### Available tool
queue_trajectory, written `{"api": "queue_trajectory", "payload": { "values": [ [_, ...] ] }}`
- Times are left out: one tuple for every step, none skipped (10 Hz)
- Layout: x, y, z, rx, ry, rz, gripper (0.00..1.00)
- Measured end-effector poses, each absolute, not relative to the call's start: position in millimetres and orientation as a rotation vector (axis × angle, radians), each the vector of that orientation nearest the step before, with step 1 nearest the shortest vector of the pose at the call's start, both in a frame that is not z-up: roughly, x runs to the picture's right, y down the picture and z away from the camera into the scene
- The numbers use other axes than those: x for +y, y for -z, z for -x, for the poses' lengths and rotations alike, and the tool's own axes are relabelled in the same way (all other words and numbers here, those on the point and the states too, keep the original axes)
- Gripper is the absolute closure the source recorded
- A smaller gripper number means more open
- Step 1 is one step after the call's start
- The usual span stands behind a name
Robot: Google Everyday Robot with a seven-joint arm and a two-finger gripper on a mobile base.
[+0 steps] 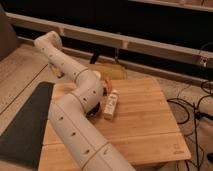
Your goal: Place the white sponge in the ceramic bowl
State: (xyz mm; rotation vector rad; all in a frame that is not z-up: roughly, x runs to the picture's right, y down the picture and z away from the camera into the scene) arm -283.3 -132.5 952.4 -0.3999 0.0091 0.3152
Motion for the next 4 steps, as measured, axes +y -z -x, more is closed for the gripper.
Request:
{"api": "queue_trajectory", "payload": {
  "values": [
    [-136.9,-952.3,281.9,0.014,-0.299,0.382,1.0],
    [-139.4,-952.1,281.7,0.018,-0.285,0.371,1.0],
    [-140.6,-951.5,283.7,0.019,-0.271,0.363,1.0],
    [-138.3,-951.5,287.5,0.018,-0.258,0.365,1.0]
  ]
}}
